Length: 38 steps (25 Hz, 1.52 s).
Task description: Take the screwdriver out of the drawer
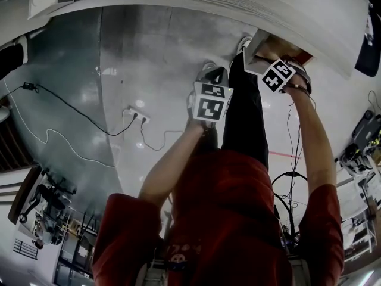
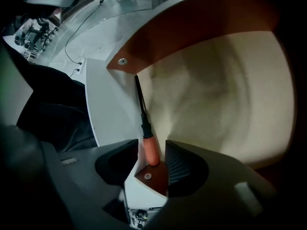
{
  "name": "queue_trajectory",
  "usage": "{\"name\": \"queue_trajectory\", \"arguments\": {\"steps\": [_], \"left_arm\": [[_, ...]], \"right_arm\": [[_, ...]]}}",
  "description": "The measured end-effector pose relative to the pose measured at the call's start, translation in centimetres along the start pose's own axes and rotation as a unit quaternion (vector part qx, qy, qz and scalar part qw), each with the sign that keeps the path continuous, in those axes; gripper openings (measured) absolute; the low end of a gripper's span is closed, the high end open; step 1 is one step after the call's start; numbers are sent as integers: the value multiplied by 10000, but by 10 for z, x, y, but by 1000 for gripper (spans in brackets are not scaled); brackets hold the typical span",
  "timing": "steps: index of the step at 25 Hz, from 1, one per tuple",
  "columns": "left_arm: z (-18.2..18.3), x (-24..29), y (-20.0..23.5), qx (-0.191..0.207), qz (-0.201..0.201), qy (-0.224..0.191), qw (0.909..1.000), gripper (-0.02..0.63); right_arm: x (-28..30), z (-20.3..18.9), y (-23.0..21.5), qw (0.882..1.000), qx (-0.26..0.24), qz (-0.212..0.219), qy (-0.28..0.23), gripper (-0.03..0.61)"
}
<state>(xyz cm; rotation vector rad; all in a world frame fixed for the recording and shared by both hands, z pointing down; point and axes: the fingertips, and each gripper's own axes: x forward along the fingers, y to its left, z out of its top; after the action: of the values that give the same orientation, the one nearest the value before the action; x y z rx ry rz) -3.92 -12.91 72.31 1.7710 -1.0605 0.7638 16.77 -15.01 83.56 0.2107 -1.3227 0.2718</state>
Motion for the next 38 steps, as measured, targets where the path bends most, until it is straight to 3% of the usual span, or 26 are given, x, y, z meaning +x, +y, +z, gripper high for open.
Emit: {"name": "queue_trajectory", "arguments": {"steps": [3,7,21,30,38], "left_arm": [[2,1,1,-14,21,10,10000,0],[0,1,0,-9,16,32,10000,0],[2,7,1,2,40,76,10000,0],[3,7,0,-1,49,51,10000,0],[11,2,-1,54,38,28,10000,0]], "right_arm": [[2,4,-1,9996,-228,-74,120,163],[9,4,3,9981,-518,9,333,91],[14,7,0,9945,-724,615,437,84],[13,5,4,9930,-1057,385,357,74],[6,3,8,9933,-1064,352,272,71]]}}
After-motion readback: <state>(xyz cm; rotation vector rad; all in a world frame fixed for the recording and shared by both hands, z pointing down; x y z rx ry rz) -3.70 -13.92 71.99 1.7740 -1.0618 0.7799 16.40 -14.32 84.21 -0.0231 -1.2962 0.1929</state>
